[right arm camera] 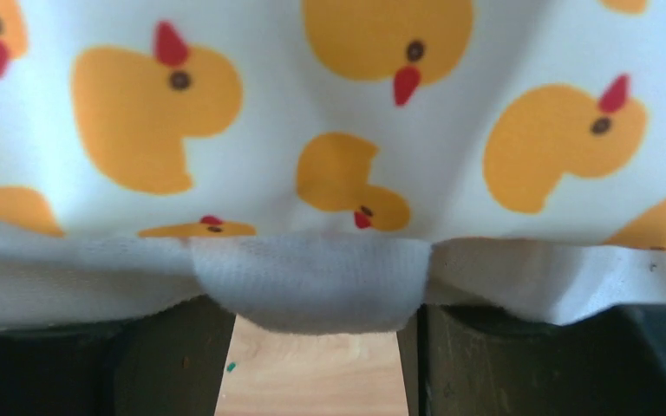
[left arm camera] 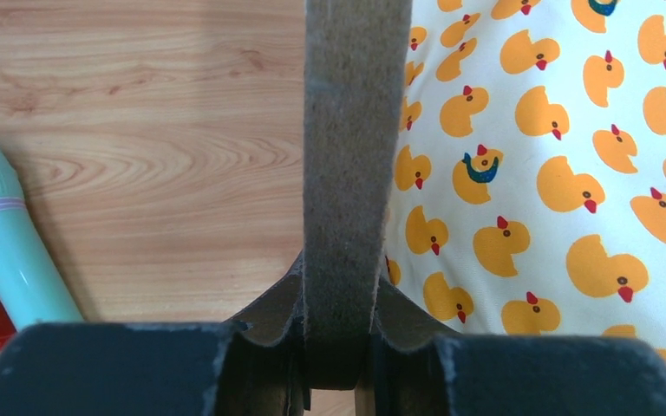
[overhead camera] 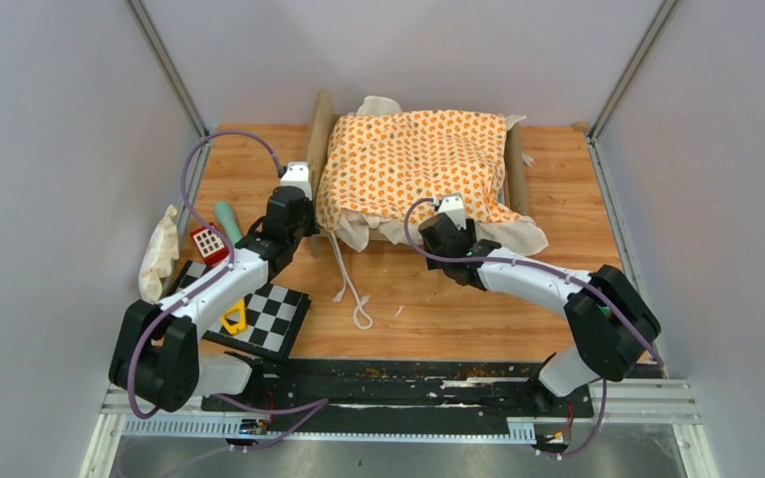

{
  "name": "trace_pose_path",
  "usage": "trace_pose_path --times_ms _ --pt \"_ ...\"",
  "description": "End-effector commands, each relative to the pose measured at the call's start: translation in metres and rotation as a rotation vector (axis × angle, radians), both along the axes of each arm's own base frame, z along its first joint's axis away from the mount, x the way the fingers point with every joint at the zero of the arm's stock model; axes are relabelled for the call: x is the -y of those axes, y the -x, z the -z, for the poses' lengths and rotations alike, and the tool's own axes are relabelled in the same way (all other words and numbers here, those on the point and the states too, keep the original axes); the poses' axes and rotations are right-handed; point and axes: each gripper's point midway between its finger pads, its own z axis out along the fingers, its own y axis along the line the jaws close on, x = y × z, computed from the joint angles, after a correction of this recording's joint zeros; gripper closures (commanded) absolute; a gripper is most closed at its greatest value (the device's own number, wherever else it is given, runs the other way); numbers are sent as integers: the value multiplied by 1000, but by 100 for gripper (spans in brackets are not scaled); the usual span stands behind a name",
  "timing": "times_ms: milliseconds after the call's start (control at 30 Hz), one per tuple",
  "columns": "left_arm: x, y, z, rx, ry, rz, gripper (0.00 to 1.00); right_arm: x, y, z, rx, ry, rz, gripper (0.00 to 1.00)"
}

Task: Set up the pet bed
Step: Cross the ropes on the bed frame.

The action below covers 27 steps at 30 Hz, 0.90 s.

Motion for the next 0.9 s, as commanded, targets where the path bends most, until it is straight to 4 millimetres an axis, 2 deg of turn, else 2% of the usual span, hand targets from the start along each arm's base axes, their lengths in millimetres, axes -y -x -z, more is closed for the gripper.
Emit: trace_pose_path --times_ms 0,33,100,200,267,400,567,667,867 --pt "-35 -12 -28 83 39 -209 100 -25 -32 -32 91 -28 -112 36" --pt "-34 -12 -30 85 42 -202 100 -29 -30 -34 84 -43 -133 35" --pt "-33 -9 -34 87 50 -190 94 -36 -21 -36 77 -86 -175 34" --pt "-28 -4 -36 74 70 -162 78 -40 0 -44 88 -132 -225 33" --pt "-24 1 -36 57 91 -141 71 -44 17 -50 96 -166 -267 33" --pt "-22 10 -39 34 115 -130 43 -47 49 -59 102 -220 -326 33" --pt "-25 22 -54 40 128 -133 16 -52 75 -69 124 -279 -379 33" --pt "-28 29 -68 54 137 -132 7 -67 89 -77 130 -320 -441 35" --pt "-35 53 -107 128 188 -129 3 -124 116 -96 140 -332 -537 37"
